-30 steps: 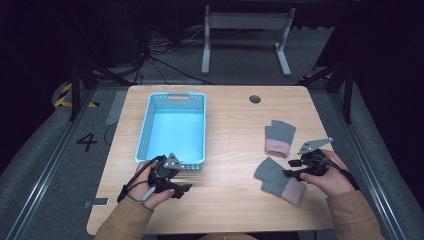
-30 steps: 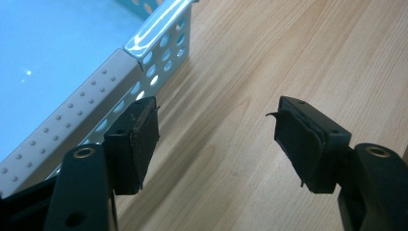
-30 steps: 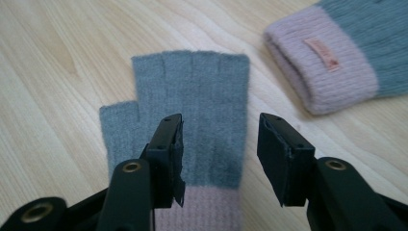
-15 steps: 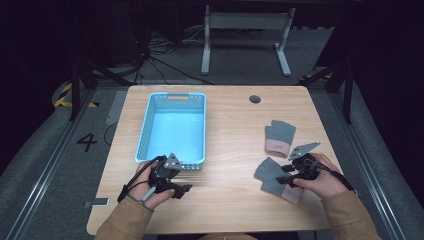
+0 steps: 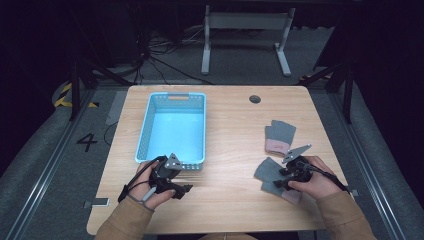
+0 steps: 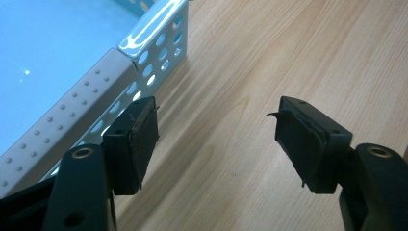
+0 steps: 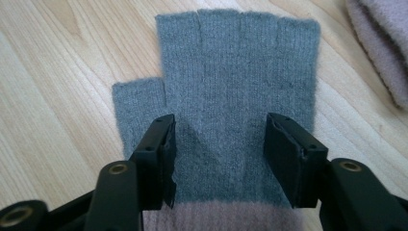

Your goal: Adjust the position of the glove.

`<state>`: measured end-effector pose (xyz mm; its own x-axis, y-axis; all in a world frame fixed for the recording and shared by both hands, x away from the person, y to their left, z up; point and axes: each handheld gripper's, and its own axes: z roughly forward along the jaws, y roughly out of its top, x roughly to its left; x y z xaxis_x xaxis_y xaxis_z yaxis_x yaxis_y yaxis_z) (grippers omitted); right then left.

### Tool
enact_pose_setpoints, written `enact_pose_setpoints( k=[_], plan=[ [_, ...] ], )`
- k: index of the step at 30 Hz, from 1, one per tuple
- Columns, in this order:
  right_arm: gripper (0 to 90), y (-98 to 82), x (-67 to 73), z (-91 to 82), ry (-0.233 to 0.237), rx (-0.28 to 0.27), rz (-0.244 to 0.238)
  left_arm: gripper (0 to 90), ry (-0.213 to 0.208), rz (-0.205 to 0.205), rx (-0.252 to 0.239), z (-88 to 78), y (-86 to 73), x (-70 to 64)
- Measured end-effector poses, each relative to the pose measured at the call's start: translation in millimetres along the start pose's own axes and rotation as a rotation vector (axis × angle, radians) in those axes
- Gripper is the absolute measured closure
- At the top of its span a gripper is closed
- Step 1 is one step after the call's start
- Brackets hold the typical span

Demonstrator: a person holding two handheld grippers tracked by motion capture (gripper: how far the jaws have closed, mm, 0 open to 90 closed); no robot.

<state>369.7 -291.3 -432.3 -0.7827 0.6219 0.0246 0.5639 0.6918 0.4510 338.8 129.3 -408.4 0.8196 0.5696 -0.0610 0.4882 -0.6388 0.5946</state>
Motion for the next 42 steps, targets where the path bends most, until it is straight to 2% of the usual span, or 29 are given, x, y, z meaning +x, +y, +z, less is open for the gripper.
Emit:
enact_pose_setpoints(
  k=[4,9,10,13,14,15,18,25,28,29,31,33,35,36,37,38,39,40,41,42],
  plan=[
    [49.2,2.1,3.0,1.7,-0.018,0.021,-0.021,32.5,-0.001,0.005,-0.001,0.2,0.4,-0.8],
    [53.9,3.2,3.4,1.9,-0.022,0.030,-0.015,32.5,-0.001,0.004,-0.002,0.2,0.3,-0.8],
    [58.2,4.1,4.0,1.8,-0.029,0.037,-0.014,32.4,-0.001,0.004,-0.001,0.3,0.3,-0.8],
    [61.9,4.8,4.5,1.9,-0.030,0.040,-0.015,32.4,-0.001,0.007,0.002,0.8,0.3,-0.9],
    [68.1,5.5,5.3,1.6,-0.025,0.046,-0.016,32.4,-0.002,0.008,0.007,1.3,0.4,-1.1],
    [68.1,5.5,5.3,1.6,-0.025,0.046,-0.016,32.4,-0.002,0.010,0.009,1.6,0.4,-1.3],
    [76.9,6.7,6.2,1.3,-0.013,0.055,-0.013,32.4,-0.003,0.010,0.007,1.9,0.5,-1.4],
    [79.4,7.0,5.0,-2.2,-0.002,0.040,-0.012,32.4,-0.004,0.004,-0.002,0.9,0.1,-0.5],
    [79.4,9.6,6.5,-6.3,-0.007,0.013,-0.023,32.4,-0.002,0.004,0.000,1.1,0.1,-0.5],
    [79.3,12.6,8.6,-9.6,-0.014,-0.010,-0.042,32.4,-0.003,0.004,0.003,1.5,0.0,-0.9],
    [79.3,13.9,9.7,-10.7,-0.016,-0.017,-0.051,32.4,0.000,0.004,0.002,1.7,-0.5,-1.6],
    [79.2,21.7,13.3,-15.1,-0.021,-0.052,-0.092,32.4,0.004,-0.001,0.007,0.8,-3.8,-2.7],
    [79.2,24.1,14.0,-15.7,-0.020,-0.062,-0.100,32.3,0.009,-0.009,0.004,-0.2,-5.9,-3.7],
    [79.0,31.5,15.9,-16.4,-0.014,-0.075,-0.132,32.3,0.011,-0.012,0.003,-1.4,-7.7,-4.4],
    [79.0,31.5,15.9,-16.4,-0.014,-0.075,-0.132,32.3,0.014,-0.015,0.004,-2.7,-9.5,-5.0],
    [79.0,38.5,18.3,-16.1,-0.009,-0.084,-0.167,32.3,0.017,-0.022,0.007,-5.5,-12.7,-5.0],
    [79.0,38.5,18.3,-16.1,-0.009,-0.084,-0.167,32.3,0.017,-0.022,0.007,-5.5,-12.7,-5.0],
    [78.8,45.1,21.1,-14.9,0.002,-0.096,-0.200,32.3,0.024,-0.030,0.001,-7.2,-14.7,-4.6],
    [78.8,45.1,21.1,-14.9,0.002,-0.096,-0.200,32.3,0.024,-0.030,0.001,-7.2,-14.7,-4.6],
    [78.7,50.9,24.0,-13.3,0.015,-0.102,-0.235,32.3,0.028,-0.037,-0.001,-8.3,-16.0,-4.4]
  ],
)
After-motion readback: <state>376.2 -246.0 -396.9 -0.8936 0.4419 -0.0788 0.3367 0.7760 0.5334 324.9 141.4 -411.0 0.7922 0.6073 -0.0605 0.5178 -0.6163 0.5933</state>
